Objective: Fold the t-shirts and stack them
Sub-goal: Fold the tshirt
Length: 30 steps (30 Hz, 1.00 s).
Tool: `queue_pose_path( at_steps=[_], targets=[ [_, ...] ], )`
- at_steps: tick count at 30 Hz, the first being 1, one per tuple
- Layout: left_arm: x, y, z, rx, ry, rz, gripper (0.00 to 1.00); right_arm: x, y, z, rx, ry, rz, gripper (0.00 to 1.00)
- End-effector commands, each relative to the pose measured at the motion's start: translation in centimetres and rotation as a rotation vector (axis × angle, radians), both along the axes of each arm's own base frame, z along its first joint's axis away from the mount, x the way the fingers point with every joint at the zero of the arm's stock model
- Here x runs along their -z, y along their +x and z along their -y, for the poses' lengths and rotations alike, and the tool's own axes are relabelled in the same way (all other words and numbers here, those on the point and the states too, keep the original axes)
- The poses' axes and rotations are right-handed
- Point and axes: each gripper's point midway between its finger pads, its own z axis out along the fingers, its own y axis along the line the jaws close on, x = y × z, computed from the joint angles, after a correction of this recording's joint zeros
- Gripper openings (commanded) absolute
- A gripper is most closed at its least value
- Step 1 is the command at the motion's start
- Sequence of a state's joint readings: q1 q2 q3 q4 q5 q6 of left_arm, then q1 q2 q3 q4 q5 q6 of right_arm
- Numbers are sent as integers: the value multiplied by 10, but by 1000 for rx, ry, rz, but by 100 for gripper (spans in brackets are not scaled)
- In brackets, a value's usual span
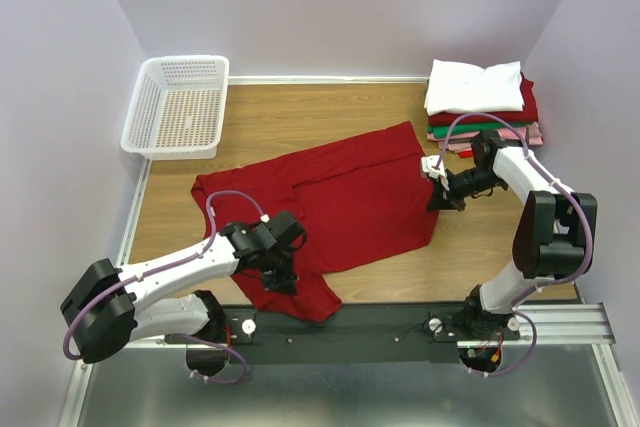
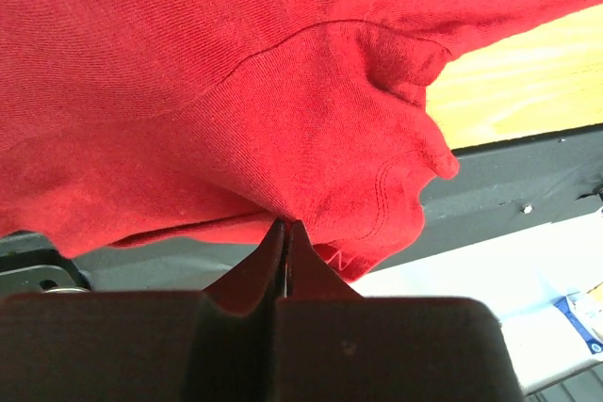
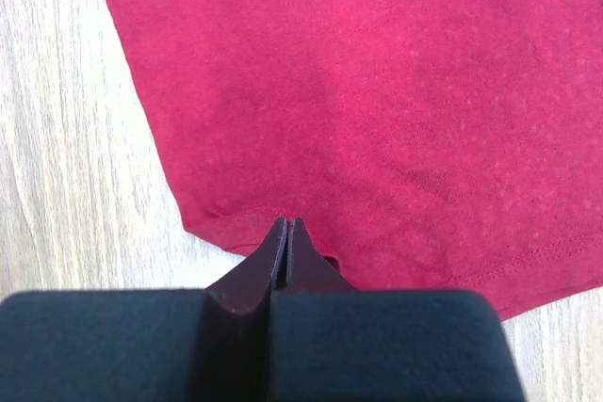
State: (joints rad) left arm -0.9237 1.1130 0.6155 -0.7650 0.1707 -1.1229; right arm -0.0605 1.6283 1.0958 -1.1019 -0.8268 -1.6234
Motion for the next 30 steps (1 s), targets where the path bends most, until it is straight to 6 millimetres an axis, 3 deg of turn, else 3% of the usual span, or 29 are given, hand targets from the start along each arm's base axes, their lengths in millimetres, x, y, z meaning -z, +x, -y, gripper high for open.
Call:
queue_pose_path(
  at_steps=[1, 10, 16, 24, 30],
  targets=[
    [-11, 0, 3, 14, -21, -1, 0, -5, -3, -6, -4, 38, 7, 0],
    [-26, 4, 9, 46, -54, 31, 0, -5, -3, -7, -3, 41, 7, 1],
    [-24, -6, 18, 105, -121, -2, 0, -4, -4, -7, -5, 41, 7, 0],
    [-33, -3, 30, 144, -209, 39, 0, -3, -5, -7, -7, 45, 6, 0],
    [-30, -4, 24, 138, -190, 40, 0, -2, -6, -8, -10, 48, 4, 1]
  ],
)
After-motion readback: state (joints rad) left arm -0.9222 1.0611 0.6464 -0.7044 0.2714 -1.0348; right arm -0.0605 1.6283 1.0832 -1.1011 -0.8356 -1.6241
